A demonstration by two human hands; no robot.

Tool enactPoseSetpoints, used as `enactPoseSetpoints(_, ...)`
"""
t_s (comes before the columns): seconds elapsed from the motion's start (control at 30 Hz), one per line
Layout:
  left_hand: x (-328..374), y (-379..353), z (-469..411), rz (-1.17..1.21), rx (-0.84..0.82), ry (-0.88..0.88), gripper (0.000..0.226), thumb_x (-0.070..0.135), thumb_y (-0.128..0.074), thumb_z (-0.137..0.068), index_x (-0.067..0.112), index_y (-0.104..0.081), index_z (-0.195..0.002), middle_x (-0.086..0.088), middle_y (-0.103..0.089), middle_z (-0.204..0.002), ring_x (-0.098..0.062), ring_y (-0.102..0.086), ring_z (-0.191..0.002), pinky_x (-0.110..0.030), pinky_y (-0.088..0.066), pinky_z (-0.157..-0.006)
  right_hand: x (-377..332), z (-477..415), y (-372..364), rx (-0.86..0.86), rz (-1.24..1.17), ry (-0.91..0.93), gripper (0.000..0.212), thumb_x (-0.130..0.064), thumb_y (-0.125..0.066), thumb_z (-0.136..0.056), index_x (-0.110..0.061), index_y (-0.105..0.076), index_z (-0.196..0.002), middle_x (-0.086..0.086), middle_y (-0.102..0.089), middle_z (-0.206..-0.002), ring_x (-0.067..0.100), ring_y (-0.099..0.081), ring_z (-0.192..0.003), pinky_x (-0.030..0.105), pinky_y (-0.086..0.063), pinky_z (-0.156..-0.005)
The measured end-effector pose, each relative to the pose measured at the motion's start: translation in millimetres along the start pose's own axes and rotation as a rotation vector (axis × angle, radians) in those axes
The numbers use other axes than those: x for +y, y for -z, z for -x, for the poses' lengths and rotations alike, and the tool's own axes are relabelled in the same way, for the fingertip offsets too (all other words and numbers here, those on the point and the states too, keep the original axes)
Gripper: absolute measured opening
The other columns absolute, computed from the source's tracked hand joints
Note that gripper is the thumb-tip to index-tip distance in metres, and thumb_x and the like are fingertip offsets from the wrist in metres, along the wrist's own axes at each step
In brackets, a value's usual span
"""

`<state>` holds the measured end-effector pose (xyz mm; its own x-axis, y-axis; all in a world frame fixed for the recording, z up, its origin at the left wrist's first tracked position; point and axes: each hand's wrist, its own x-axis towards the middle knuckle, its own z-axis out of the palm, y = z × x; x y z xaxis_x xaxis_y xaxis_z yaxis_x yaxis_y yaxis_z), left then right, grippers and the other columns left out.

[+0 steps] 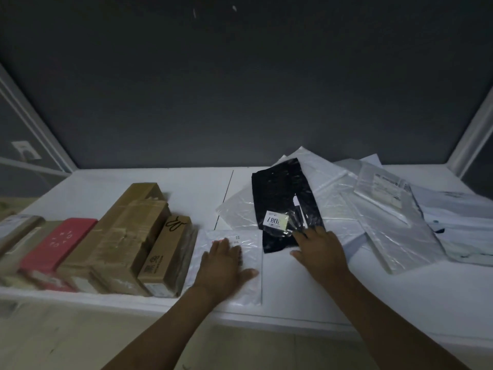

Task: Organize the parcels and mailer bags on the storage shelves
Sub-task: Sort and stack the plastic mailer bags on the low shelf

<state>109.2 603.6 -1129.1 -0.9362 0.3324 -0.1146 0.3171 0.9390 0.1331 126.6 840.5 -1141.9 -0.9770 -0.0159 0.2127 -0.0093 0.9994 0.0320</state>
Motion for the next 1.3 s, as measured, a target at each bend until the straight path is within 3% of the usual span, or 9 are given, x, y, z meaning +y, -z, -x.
enactPoseSetpoints(0.13,14.2,3.3,-7.7,0.257,0.228,-0.104,0.051,0.050,-0.051,-0.092,0.016,-0.051,-0.131,-0.003,-0.051,-0.133,-0.022,-0.042,-0.127,-0.030,-0.032,-0.105,0.9,2.2,10.7,0.174,0.051,0.110,0.030,-0.008,-0.086,-0.034,-0.015,-0.062,-0.049,0.002,-0.055,-0.051,0.024,-0.057,-0.052,0.025,-0.044,-0.048)
enactPoseSetpoints(0.27,35.2,7.1,-8.1,0.480,0.276,-0.099,0.047,0.041,-0.054,-0.095,0.015,-0.054,-0.134,-0.004,-0.059,-0.131,-0.017,-0.053,-0.119,-0.023,-0.036,-0.100,9.2,9.7,17.5,0.385,0.053,0.140,0.020,-0.001,-0.066,-0.048,-0.016,-0.053,-0.052,0.001,-0.049,-0.052,0.021,-0.050,-0.055,0.027,-0.032,-0.042)
enactPoseSetpoints(0.47,59.8,26.7,-16.5,1.373,0.052,0.189,0.056,0.063,-0.050,-0.088,0.017,-0.062,-0.117,0.000,-0.072,-0.107,-0.016,-0.068,-0.099,-0.038,-0.055,-0.091,24.8,33.1,30.3,0.697,0.138,0.327,0.025,0.000,-0.058,-0.081,-0.015,-0.055,-0.062,0.001,-0.047,-0.061,0.020,-0.044,-0.056,0.029,-0.034,-0.046)
enactPoseSetpoints(0.57,61.8,28.6,-19.0,1.536,0.035,0.254,0.027,0.023,-0.068,-0.089,0.013,-0.061,-0.113,-0.011,-0.071,-0.110,-0.024,-0.069,-0.096,-0.043,-0.055,-0.091,23.6,43.1,38.5,0.652,0.013,0.449,0.022,-0.007,-0.061,-0.086,-0.014,-0.061,-0.065,0.002,-0.055,-0.066,0.022,-0.049,-0.061,0.033,-0.042,-0.051)
enactPoseSetpoints(0.73,52.1,31.3,-3.3,1.404,0.132,0.158,0.057,-0.013,-0.059,-0.085,0.025,-0.053,-0.127,-0.006,-0.071,-0.106,-0.020,-0.070,-0.095,-0.035,-0.059,-0.077,1.3,45.7,59.6,0.268,-0.625,-0.088,0.024,-0.040,-0.060,-0.089,-0.022,-0.071,-0.100,-0.004,-0.060,-0.118,0.010,-0.049,-0.113,0.029,-0.042,-0.094)
enactPoseSetpoints(0.83,35.5,38.4,8.6,1.468,0.124,0.054,0.063,-0.015,-0.054,-0.087,0.033,-0.050,-0.128,-0.006,-0.074,-0.102,-0.021,-0.071,-0.094,-0.031,-0.058,-0.073,-11.6,38.7,67.3,-0.023,-1.115,-0.469,0.063,-0.036,-0.067,-0.087,-0.026,-0.039,-0.143,-0.002,-0.041,-0.140,0.018,-0.038,-0.134,0.031,-0.035,-0.103)
enactPoseSetpoints(0.93,21.8,41.8,23.7,1.500,0.093,0.042,0.060,-0.012,-0.055,-0.088,0.036,-0.051,-0.124,-0.003,-0.075,-0.099,-0.020,-0.071,-0.093,-0.031,-0.057,-0.073,-27.0,39.4,59.6,-0.213,-1.643,-0.502,0.089,-0.018,-0.073,-0.083,-0.042,-0.017,-0.148,-0.001,-0.046,-0.142,0.018,-0.050,-0.126,0.036,-0.043,-0.102)
enactPoseSetpoints(1.07,-1.2,32.1,33.3,1.022,0.174,0.071,0.040,0.018,-0.065,-0.090,0.026,-0.057,-0.128,0.007,-0.071,-0.109,-0.011,-0.067,-0.100,-0.037,-0.053,-0.092,-44.6,40.0,45.9,-0.119,-1.562,-0.418,0.087,0.011,-0.067,-0.080,-0.036,-0.034,-0.146,-0.005,-0.053,-0.138,0.014,-0.055,-0.121,0.036,-0.049,-0.099)
enactPoseSetpoints(1.3,-16.4,6.3,36.6,0.253,0.004,0.198,0.081,0.052,-0.071,-0.077,0.019,-0.033,-0.140,-0.012,-0.042,-0.133,-0.030,-0.043,-0.124,-0.040,-0.041,-0.101,-29.4,46.9,47.4,-0.055,-1.334,-0.491,0.074,0.009,-0.062,-0.086,-0.031,-0.039,-0.144,-0.003,-0.048,-0.140,0.005,-0.057,-0.096,0.013,-0.048,-0.061)
